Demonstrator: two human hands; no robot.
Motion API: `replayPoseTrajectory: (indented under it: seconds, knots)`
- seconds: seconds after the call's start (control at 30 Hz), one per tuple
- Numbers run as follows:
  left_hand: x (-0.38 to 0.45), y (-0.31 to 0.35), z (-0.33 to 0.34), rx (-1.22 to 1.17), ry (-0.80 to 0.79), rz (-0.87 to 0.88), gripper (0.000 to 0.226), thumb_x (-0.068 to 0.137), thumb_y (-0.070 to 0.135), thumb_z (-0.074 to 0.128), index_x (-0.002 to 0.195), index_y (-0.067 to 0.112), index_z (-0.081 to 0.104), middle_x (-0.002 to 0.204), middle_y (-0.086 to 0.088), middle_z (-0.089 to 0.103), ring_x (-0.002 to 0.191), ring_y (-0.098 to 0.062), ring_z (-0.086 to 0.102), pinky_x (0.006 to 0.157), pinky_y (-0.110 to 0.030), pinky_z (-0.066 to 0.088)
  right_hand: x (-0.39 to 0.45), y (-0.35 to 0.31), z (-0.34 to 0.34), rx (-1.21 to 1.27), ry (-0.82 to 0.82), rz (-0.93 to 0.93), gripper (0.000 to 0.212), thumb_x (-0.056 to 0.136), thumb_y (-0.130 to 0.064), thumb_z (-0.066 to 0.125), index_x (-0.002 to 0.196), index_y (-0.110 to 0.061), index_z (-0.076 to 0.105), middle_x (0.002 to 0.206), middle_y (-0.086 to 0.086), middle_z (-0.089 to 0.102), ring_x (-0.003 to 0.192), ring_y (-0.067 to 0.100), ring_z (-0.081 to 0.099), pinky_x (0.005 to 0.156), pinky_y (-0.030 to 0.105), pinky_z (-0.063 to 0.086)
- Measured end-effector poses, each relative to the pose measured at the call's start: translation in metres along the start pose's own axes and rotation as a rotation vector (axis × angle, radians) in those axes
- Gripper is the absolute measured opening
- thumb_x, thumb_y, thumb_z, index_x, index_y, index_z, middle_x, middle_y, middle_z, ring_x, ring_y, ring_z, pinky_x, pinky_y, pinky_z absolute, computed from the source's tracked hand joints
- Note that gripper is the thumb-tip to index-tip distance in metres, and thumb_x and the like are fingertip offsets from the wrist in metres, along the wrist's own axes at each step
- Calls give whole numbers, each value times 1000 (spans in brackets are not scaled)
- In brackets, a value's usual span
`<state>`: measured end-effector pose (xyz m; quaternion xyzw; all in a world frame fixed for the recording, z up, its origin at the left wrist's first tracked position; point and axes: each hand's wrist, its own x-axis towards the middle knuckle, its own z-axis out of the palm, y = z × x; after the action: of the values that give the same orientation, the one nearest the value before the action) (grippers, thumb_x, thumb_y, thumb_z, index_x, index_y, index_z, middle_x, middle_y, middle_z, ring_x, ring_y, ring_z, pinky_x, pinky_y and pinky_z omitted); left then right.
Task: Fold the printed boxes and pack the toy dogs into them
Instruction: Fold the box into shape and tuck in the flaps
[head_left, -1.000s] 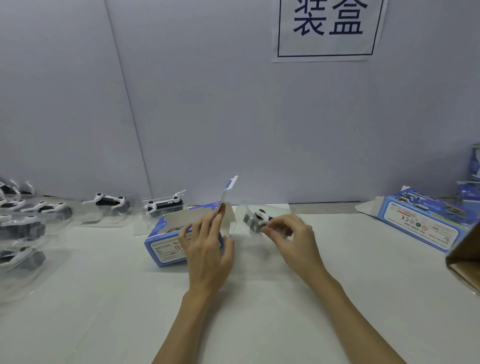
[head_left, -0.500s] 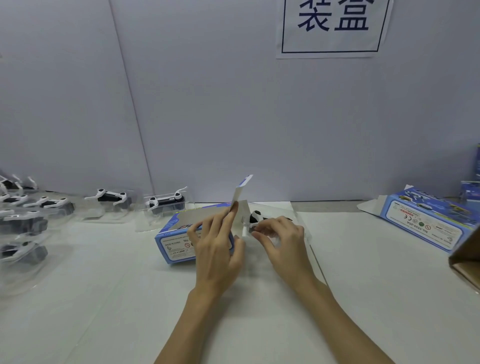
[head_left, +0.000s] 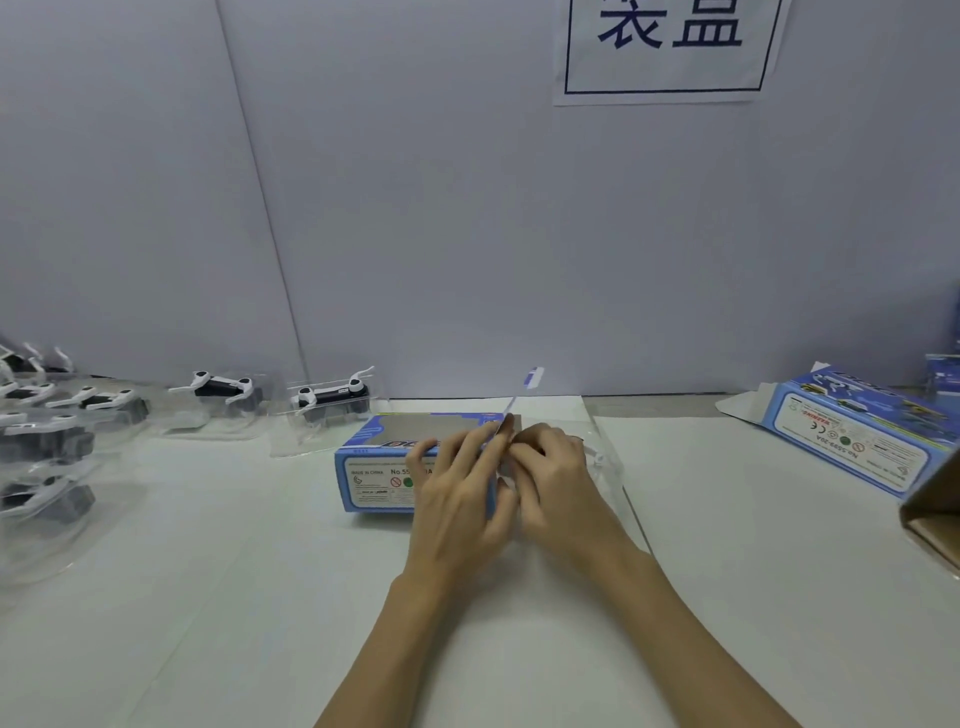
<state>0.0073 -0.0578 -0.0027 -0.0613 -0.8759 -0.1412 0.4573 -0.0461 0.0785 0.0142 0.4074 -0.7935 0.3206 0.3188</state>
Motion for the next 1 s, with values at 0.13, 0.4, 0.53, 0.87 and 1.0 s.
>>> replayPoseTrajectory:
  seconds: [0.13,0.4,0.53,0.87,1.0]
  knots:
    - [1,-3,-1,29,-14,7,53,89,26,51,141,16,61,138,5,62,120,-21,60,110,-52,34,2,7,-11,-27,263,212,20,97,-6,57,106,-13,74,109,4,61,106,24,59,97,36,41]
    - [-2,-5,1,46,-72,5,57,90,30,54,146,19,58,141,5,60,124,-20,58,112,-52,33,7,9,-16,327,175,1049,46,109,-33,38,150,-16,26,126,20,61,116,41,55,96,46,43]
    - [-3,1,3,17,-91,16,59,87,33,53,145,21,58,147,7,56,129,-19,55,112,-49,31,8,-4,-11,565,228,976,25,110,-32,39,118,-22,61,98,-1,73,95,23,68,87,43,51]
    - [3,-4,1,48,-70,67,86,79,48,76,155,23,43,156,9,46,139,-17,46,114,-49,24,7,-4,-9,940,151,856,41,112,-22,38,108,-12,77,105,1,80,102,18,75,93,42,55]
    - [7,-7,-3,40,-13,84,112,66,17,89,159,26,29,156,12,39,137,-15,41,111,-43,25,12,2,-18,864,377,807,30,108,-12,43,107,-16,73,104,-1,79,100,19,72,84,35,53]
